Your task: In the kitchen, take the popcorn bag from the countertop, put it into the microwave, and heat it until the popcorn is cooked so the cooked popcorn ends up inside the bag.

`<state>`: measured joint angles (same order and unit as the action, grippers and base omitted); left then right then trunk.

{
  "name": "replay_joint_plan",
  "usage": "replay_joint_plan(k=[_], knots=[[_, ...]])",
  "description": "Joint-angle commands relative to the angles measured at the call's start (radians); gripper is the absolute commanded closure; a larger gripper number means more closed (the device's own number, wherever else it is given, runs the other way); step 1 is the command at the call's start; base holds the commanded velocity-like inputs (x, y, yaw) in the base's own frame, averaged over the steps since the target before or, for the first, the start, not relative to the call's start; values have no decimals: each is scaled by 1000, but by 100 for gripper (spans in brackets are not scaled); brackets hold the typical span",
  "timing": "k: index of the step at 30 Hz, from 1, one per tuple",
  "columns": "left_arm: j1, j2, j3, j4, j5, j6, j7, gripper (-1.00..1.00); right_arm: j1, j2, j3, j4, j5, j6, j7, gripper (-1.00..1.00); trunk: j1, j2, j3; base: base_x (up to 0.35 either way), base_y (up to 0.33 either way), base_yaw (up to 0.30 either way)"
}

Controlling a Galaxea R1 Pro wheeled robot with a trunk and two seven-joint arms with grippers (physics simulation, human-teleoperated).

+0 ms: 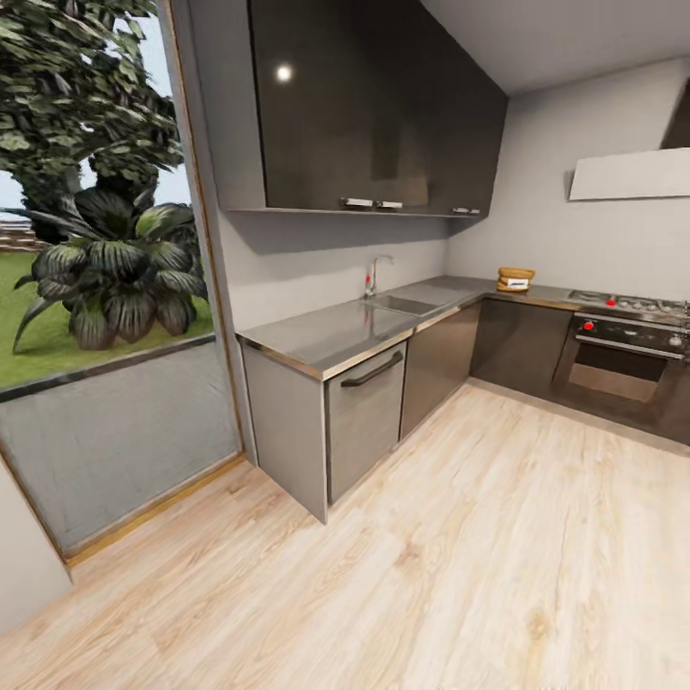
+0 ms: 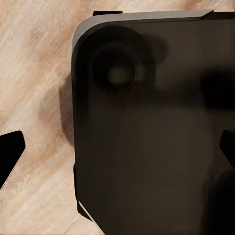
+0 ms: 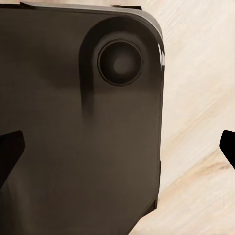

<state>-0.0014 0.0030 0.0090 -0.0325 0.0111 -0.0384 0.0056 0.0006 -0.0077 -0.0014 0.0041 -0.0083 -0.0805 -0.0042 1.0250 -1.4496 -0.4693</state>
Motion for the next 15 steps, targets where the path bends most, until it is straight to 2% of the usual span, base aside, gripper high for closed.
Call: replay_joint_plan(k=[1, 15], knots=[[0, 0, 1, 0, 1, -3, 0, -100, 0, 0, 0, 0, -1, -4, 0, -100, 0, 0, -1, 0, 0, -250], [0, -4, -1, 0, -1, -3, -4, -100, 0, 1, 0, 0, -2, -4, 0, -100, 0, 0, -1, 0, 0, -250]])
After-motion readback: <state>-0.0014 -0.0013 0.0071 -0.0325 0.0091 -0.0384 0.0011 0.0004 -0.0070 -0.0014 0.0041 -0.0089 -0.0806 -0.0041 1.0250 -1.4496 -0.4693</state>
